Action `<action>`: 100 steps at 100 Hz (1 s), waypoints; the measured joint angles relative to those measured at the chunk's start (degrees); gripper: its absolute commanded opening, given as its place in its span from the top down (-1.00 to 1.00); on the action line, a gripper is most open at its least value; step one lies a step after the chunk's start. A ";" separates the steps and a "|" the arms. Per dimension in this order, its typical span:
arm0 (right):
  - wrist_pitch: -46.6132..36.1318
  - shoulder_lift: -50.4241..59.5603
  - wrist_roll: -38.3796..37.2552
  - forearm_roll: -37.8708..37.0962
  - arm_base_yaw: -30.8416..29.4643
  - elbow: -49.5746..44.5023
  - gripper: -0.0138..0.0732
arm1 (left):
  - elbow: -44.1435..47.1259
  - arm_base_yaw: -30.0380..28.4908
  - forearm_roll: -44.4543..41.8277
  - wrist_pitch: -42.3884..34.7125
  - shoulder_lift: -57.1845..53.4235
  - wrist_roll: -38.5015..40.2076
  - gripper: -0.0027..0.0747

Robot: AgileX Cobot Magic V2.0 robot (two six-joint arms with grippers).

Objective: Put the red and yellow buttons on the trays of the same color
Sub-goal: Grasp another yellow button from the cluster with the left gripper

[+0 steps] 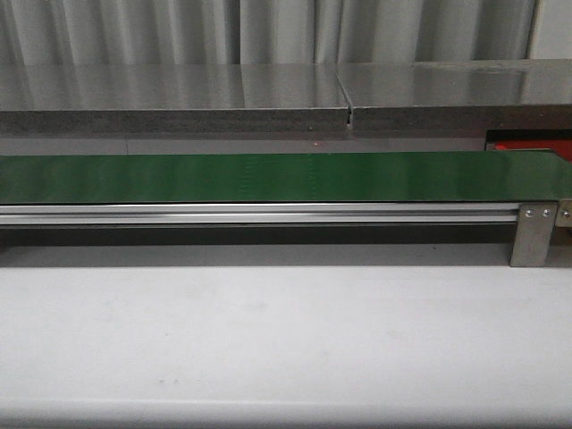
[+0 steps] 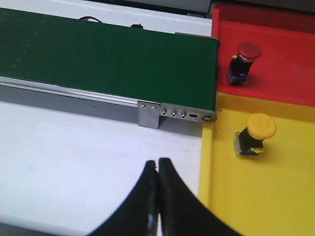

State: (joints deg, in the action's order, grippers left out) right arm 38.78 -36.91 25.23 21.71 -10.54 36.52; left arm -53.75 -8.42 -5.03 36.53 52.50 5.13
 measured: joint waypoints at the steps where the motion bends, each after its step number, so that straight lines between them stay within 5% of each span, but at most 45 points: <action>1: 0.00 0.00 0.00 0.00 0.00 0.00 0.95 | -0.41 -0.26 0.22 0.11 1.22 0.00 -0.69; 39: 0.00 0.00 0.00 0.00 0.00 0.00 0.95 | -13.56 -12.72 3.16 0.19 26.19 0.46 -0.69; 100: 0.00 0.00 0.00 0.00 0.00 0.00 0.95 | -15.65 -16.80 3.91 -4.94 48.38 0.35 -0.69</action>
State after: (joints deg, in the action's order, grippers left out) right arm 38.78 -36.91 25.23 21.71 -10.54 36.52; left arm -69.40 -25.21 -1.12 31.58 100.88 5.49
